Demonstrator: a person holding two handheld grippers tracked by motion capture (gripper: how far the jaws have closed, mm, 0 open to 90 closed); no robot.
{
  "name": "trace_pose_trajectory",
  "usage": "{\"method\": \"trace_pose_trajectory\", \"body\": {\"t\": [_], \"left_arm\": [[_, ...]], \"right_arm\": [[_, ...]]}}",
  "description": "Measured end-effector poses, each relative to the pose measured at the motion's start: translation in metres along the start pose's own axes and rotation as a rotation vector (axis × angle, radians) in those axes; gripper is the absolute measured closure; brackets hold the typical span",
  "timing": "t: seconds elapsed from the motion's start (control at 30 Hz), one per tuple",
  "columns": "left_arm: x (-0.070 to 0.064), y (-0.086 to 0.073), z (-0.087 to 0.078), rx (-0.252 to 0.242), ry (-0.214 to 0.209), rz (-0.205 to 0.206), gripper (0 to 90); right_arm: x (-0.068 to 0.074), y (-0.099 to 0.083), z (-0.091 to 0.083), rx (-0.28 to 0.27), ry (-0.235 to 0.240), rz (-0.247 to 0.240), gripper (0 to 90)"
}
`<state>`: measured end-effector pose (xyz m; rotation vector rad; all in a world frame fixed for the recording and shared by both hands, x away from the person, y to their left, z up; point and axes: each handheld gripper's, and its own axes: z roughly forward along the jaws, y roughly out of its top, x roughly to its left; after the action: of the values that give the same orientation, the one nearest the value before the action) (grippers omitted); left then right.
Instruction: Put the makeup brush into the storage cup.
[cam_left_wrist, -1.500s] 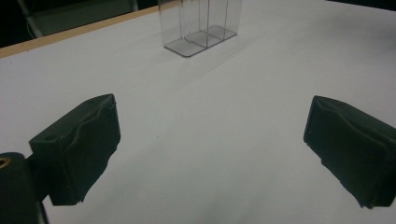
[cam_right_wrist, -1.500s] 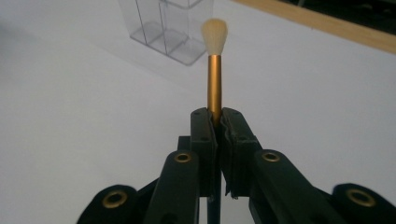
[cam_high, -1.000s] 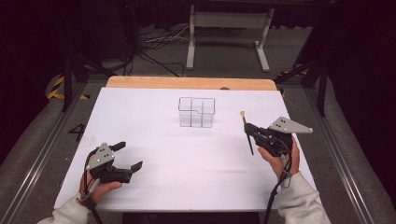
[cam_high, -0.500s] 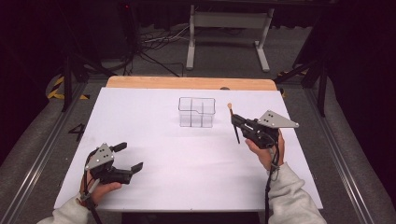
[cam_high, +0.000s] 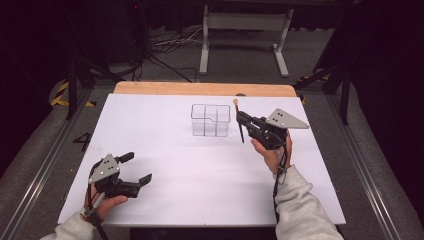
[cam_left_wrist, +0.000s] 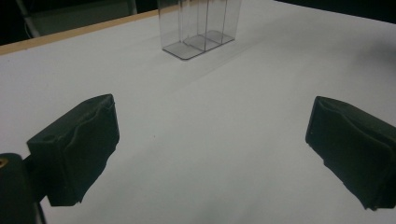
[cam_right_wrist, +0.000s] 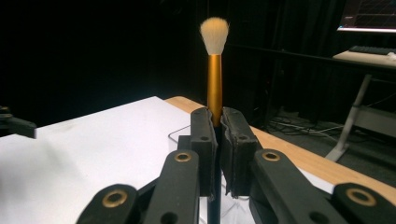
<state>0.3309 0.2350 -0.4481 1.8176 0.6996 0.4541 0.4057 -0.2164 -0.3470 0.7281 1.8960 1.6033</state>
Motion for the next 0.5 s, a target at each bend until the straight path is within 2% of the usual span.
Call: {"method": "trace_pose_trajectory", "body": {"t": [0.03,0.2,0.33,0.5], "left_arm": [[0.000,0.000,-0.001,-0.002,0.000,0.006,3.1],[0.000,0.000,-0.002,-0.004,0.022,0.020,3.0],[0.000,0.000,-0.004,-0.011,0.035,0.028,3.1],[0.000,0.000,-0.007,-0.025,0.062,0.040,2.9]], "right_arm": [[0.000,0.001,0.003,-0.009,-0.011,-0.004,84.6],[0.000,0.005,0.013,-0.028,0.011,0.024,84.6],[0.000,0.008,0.021,-0.041,0.001,0.012,84.6],[-0.004,0.012,0.030,-0.064,0.001,0.041,84.6]]}}
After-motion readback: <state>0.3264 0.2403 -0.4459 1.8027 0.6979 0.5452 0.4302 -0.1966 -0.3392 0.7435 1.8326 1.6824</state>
